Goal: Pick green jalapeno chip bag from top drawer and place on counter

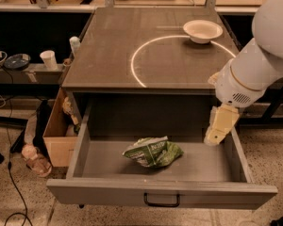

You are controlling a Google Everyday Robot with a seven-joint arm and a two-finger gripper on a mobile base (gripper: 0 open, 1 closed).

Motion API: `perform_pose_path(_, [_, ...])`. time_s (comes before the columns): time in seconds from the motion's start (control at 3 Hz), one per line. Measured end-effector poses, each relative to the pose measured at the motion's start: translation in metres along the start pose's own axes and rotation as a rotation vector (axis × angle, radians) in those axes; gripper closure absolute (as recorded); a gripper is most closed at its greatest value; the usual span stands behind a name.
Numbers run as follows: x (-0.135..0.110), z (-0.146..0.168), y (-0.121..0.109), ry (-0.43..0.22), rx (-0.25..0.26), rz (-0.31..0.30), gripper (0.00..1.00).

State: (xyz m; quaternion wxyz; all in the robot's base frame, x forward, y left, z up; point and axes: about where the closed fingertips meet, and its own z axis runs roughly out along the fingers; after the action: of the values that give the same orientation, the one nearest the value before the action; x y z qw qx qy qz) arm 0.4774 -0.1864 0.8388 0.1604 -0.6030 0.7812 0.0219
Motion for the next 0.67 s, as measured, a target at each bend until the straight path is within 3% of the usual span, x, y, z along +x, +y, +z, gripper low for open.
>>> perform_pose_path(0.33, [-0.011, 0.017, 0.000, -0.002, 0.037, 0.001, 0.00])
perform_pose_path(0.67, [-0.025, 0.026, 0.001, -0.022, 0.041, -0.011, 0.00])
